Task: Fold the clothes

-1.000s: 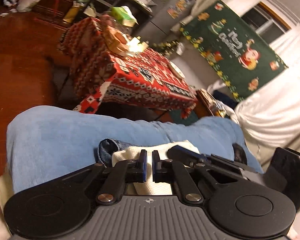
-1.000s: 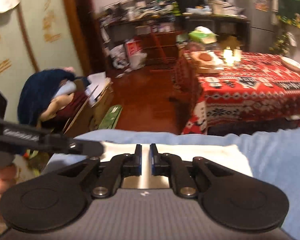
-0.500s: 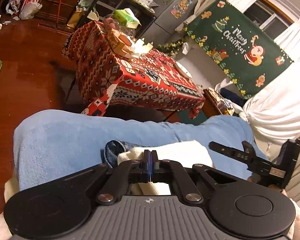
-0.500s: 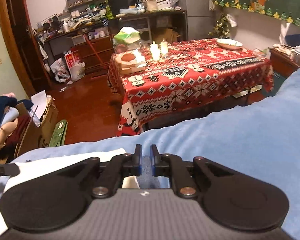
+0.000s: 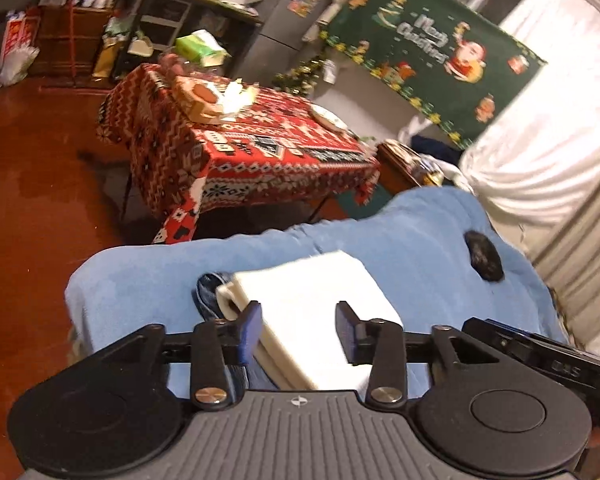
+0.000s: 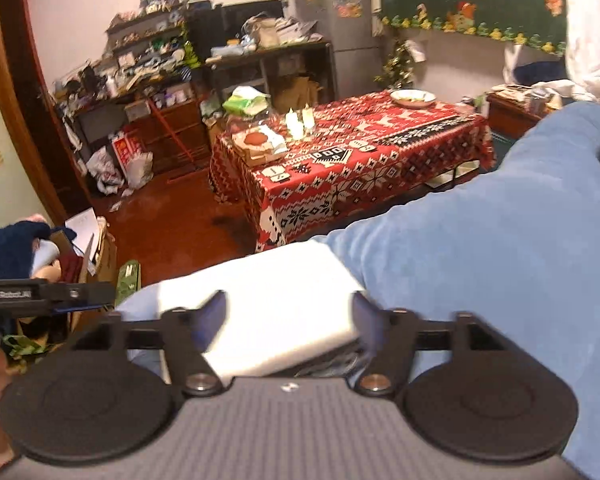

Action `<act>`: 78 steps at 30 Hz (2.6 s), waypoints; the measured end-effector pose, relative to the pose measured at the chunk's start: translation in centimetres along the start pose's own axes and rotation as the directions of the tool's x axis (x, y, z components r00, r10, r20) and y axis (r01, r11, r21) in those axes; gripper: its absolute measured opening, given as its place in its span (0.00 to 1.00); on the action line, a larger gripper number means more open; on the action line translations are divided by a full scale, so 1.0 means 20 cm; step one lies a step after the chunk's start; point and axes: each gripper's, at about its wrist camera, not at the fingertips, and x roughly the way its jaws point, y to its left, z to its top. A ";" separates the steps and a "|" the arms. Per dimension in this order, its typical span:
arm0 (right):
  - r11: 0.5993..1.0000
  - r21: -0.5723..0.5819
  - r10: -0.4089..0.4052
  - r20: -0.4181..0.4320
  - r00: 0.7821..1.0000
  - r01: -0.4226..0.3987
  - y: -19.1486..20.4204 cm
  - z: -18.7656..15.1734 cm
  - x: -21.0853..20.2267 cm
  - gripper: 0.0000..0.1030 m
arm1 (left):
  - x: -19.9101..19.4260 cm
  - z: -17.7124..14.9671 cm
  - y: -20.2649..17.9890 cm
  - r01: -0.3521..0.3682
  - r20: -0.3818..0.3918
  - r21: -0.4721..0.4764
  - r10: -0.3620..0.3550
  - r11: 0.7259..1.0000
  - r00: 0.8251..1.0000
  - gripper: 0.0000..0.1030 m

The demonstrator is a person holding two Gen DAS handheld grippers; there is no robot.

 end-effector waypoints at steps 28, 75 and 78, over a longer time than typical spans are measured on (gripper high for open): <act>0.911 0.066 -0.403 -0.065 0.913 0.407 0.94 -0.68 -1.17 0.99 | -0.83 -0.35 -0.04 -0.102 -0.071 0.374 0.138 0.922 0.988 0.89; 0.879 0.171 -0.436 -0.090 0.895 0.445 1.15 -0.73 -1.33 0.99 | -0.98 -0.42 -0.21 -0.276 0.017 0.484 0.306 0.831 0.952 0.95; 0.879 0.170 -0.437 -0.089 0.895 0.446 1.15 -0.73 -1.31 0.99 | -0.99 -0.43 -0.21 -0.278 0.020 0.485 0.308 0.829 0.951 0.95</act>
